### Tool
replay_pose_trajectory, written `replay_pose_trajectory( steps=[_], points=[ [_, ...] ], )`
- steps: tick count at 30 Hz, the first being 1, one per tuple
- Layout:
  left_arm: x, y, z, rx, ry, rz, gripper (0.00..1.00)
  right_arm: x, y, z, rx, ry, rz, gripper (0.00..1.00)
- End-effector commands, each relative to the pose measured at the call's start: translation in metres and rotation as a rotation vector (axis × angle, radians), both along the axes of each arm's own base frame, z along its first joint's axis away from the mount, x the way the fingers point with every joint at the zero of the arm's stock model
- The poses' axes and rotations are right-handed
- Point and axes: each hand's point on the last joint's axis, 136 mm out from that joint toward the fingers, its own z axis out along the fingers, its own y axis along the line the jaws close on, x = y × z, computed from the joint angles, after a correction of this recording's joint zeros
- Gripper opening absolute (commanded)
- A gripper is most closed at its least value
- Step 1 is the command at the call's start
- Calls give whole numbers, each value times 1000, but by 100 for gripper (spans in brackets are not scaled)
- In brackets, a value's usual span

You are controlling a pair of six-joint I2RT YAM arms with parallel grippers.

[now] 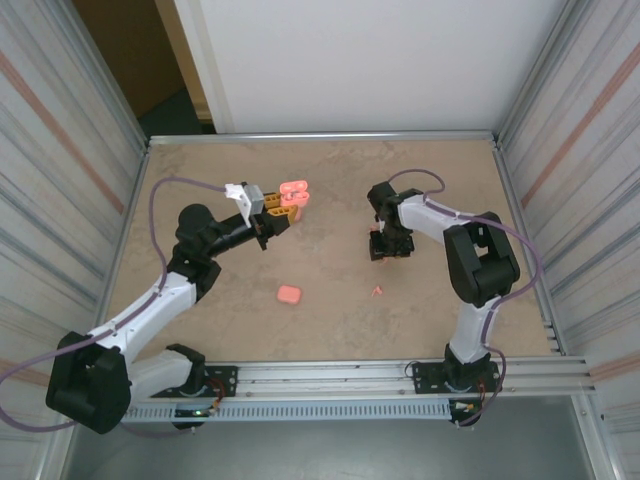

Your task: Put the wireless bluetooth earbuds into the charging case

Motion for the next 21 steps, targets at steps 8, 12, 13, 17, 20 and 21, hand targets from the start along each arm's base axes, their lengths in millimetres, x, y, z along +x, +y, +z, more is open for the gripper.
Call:
replay_pose_trajectory(
  steps=[8,12,13,17,20,21],
  points=[
    [0,0,22,-14,-67,10,0,-11,-10,-5,-73,56,38,47],
    [0,0,20,-14,-64,12,0,-16,-14,-2,-88,57,39,44],
    [0,1,20,-13,-64,13,0,-17,-15,-2,-90,57,39,43],
    [0,0,20,-13,-63,12,0,-18,-16,0,-89,54,36,39],
    [0,1,20,-14,-62,12,0,-17,-13,3,-69,50,37,36],
    [0,1,19,-13,-61,14,0,-15,-11,6,-59,44,36,36]
  ],
)
